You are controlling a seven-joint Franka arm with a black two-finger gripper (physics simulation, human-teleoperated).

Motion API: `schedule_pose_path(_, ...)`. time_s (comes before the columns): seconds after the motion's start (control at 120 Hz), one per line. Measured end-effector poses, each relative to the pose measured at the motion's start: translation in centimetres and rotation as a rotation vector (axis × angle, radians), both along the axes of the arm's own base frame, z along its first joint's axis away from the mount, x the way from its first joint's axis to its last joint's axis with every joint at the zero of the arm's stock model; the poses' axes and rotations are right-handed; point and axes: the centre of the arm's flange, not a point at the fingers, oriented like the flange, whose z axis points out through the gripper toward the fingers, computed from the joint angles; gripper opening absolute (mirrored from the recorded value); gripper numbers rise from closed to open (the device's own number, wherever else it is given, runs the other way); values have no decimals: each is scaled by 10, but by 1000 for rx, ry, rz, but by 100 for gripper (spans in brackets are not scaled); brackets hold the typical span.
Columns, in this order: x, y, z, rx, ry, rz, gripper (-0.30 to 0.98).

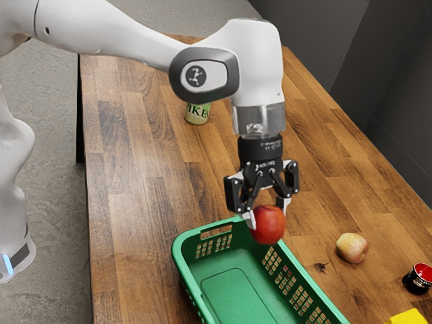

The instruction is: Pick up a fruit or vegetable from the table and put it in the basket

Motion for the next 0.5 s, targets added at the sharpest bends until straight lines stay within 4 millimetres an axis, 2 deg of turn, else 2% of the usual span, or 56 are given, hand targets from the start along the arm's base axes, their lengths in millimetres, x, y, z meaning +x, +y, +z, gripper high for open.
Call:
schedule_pose_path(0.075,-1,1,2,0,-6,3,43)
schedule_pose_path(0.192,0,3,3,6,-11,10,57)
schedule_pose_path(0.458,4,11,-3,17,-5,27,67)
schedule_pose_path(0.483,9,20,-9,32,0,39,67)
schedule_pose_path(0.5,17,33,-11,41,0,63,67)
